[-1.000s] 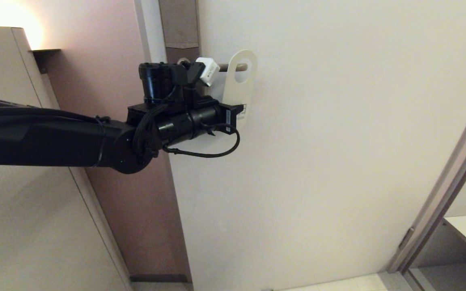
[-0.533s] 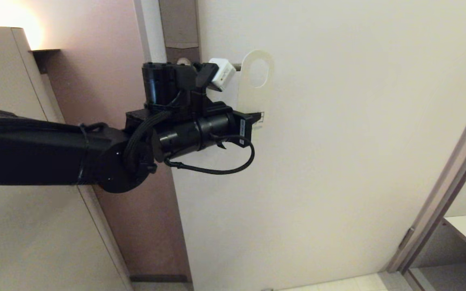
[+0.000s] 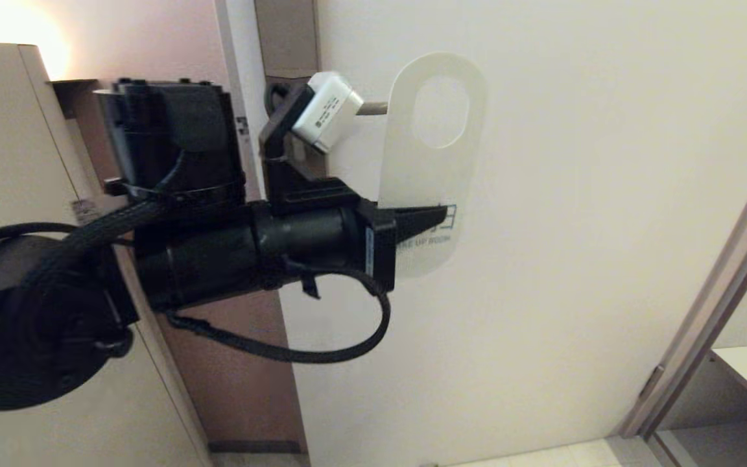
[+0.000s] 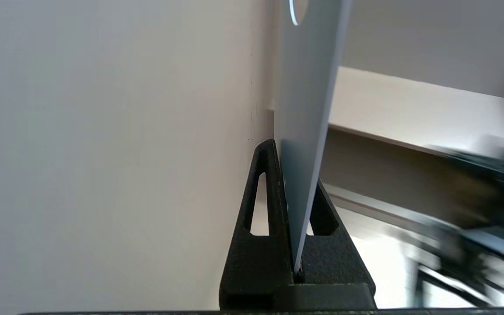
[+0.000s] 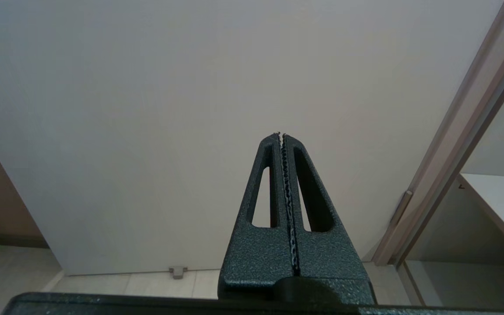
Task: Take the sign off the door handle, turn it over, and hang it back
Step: Hand it to the other hand
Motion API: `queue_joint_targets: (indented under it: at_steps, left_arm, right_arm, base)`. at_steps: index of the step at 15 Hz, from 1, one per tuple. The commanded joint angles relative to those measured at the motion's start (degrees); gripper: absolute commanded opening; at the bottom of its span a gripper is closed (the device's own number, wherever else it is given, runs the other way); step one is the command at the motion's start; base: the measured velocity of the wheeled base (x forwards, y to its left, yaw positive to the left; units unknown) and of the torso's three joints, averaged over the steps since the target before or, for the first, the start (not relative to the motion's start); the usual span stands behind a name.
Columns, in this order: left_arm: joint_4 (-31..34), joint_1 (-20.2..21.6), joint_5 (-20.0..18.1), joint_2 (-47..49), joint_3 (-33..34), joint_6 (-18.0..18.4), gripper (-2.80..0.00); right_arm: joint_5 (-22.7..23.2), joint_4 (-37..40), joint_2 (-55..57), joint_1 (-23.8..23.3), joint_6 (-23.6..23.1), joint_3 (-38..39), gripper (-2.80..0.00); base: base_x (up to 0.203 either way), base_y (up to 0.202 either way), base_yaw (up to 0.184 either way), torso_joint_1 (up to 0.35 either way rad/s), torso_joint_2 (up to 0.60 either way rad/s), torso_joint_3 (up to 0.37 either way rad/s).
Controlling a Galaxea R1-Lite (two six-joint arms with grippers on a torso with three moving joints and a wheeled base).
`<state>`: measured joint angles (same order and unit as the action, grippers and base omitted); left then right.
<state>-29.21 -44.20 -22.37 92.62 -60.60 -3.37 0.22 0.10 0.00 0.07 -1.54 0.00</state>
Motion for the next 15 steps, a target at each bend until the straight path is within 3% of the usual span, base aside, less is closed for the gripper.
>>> queue_joint_targets:
  at_steps: [1, 4, 9, 15]
  left_arm:
    - [-0.09, -1.41, -4.58, -6.94, 4.17, -1.27, -2.8]
    - [-0.06, -3.03, -6.78, -9.94, 7.06, -5.94, -2.8]
    - [-0.22, -2.82, -8.66, -12.13, 12.3, -6.49, -2.8]
    - [-0.23, -2.76, -8.66, -11.35, 12.29, -6.56, -2.8]
  right_arm:
    - [0.04, -0.01, 0.08, 0.01, -0.05, 0.0, -2.8]
    - [0.04, -0.01, 0.09, 0.01, -0.05, 0.0, -2.8]
    - [0.04, -0.01, 0.09, 0.01, -0.05, 0.0, -2.8]
    - [0.4, 0.04, 0.09, 0.01, -1.54, 0.0, -2.8]
  base:
    - [0.0, 0.0, 0.0, 0.0, 0.0, 0.0]
    - [0.0, 0.0, 0.0, 0.0, 0.0, 0.0]
    - [0.0, 0.0, 0.0, 0.0, 0.0, 0.0]
    - [0.0, 0.0, 0.0, 0.0, 0.0, 0.0]
